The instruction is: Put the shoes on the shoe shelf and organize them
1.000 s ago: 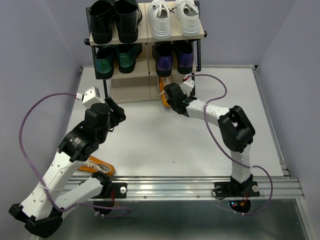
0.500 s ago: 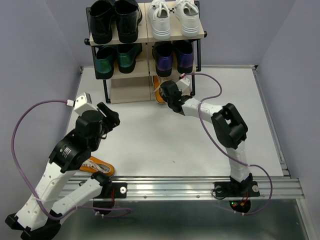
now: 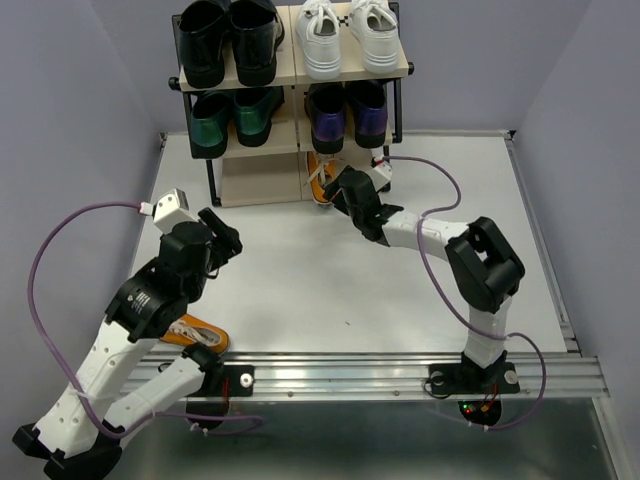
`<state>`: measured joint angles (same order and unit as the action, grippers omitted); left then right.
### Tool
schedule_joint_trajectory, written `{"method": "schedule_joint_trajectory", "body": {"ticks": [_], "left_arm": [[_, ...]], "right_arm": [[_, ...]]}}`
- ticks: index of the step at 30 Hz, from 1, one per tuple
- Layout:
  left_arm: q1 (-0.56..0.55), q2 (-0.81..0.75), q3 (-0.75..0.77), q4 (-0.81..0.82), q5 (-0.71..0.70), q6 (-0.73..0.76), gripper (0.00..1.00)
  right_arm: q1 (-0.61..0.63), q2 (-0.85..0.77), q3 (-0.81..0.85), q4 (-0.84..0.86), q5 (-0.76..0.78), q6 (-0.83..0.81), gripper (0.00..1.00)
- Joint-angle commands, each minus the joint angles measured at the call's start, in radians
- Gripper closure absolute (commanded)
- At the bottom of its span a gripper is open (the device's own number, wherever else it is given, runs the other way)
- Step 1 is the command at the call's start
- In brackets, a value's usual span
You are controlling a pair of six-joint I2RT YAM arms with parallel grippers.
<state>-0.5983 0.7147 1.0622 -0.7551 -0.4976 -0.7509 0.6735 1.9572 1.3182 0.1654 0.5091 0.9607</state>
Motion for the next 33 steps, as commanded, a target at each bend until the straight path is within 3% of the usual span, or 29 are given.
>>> {"method": "schedule_joint_trajectory", "body": {"ticks": [1,5,9,16,20,23,33], "left_arm": [[0.005,0.019,-0.018,0.046,-0.007,-0.001,0.34],[0.005,0.031,-0.041,0.019,-0.022,-0.017,0.33],[0.005,0.019,-0.08,-0.021,-0.042,-0.056,0.33],[0.005,0.017,0.013,-0.088,-0.09,-0.058,0.34],[0.005,0.092,0.154,-0.203,-0.205,-0.054,0.34],[0.005,0.114,0.269,-0.227,-0.214,-0.022,0.34],[0.005,0.078,0.326,-0.205,-0.194,0.041,0.33]], "right_arm": [[-0.006,-0.127,-0.086,0.114,-0.095,-0.014,0.32],[0.032,-0.187,-0.164,0.114,-0.171,-0.053,0.31],[0.109,-0.253,-0.212,0.102,-0.242,-0.172,0.2],[0.38,-0.232,-0.185,0.0,-0.331,-0.341,0.11],[0.484,-0.186,-0.143,-0.035,-0.417,-0.298,0.05],[0.552,-0.156,-0.11,-0.006,-0.46,-0.293,0.04],[0.676,0.092,0.179,-0.095,-0.425,-0.269,0.05]]}}
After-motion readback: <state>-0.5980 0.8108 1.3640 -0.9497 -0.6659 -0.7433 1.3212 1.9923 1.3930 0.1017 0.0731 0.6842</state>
